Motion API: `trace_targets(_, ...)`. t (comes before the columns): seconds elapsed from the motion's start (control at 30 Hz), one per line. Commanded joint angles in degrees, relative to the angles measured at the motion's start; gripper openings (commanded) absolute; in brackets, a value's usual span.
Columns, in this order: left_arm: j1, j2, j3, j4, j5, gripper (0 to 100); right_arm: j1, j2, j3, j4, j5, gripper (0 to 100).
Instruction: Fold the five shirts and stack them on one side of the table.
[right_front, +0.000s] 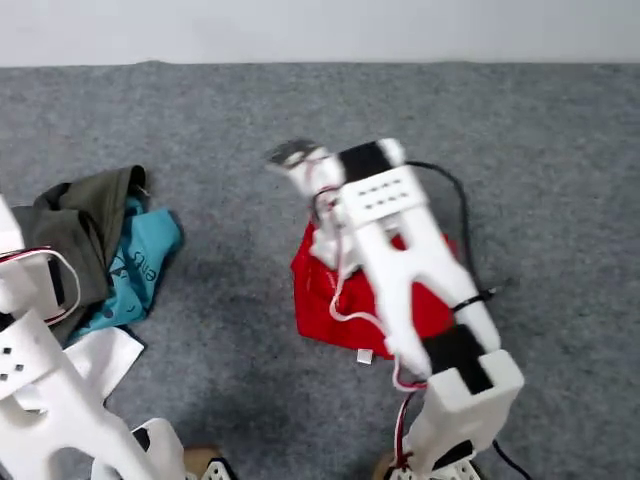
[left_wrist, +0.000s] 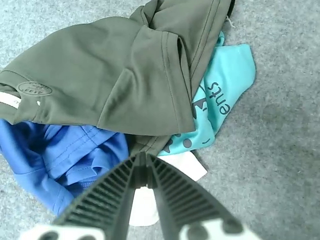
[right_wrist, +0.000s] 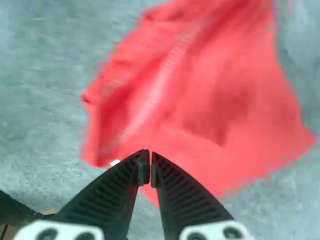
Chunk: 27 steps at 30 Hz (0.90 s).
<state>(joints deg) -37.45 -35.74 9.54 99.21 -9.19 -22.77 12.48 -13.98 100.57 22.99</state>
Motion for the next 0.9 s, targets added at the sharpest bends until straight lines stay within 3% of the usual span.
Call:
trace_targets(0.0, -0.18, -1.05, -2.15, 0.35, 0.09, 1, 7.16, -0.22, -2.64, 1.89, 2.29, 0.9)
trace_targets(0.1, -0.18, -0.79, -2.15, 0.35, 0.09, 1, 10.42, 4.97, -2.73, 1.89, 3.6, 0.9)
trace_targets(0.2, -0.09, -0.79, -2.15, 0.35, 0.09, 1, 8.84, 9.36, -2.9, 1.98, 3.52, 0.9)
trace_targets(0.47, -0.09, -0.79, -2.15, 0.35, 0.09, 1, -11.38, 11.38, -2.99, 1.8, -0.97, 0.9)
trace_targets(0.6, -0.09, -0.79, -2.07, 0.35, 0.09, 1, -17.1, 10.86, -3.16, 1.98, -1.49, 0.9)
trace_targets(0.7, -0.09, -0.79, -2.07, 0.35, 0.09, 1, -16.13, 9.8, -4.4, 2.24, -1.41, 0.9)
trace_targets(0.87, -0.09, -0.79, -2.07, 0.35, 0.18, 1, -7.34, 5.05, -4.57, 2.15, -0.97, 0.9)
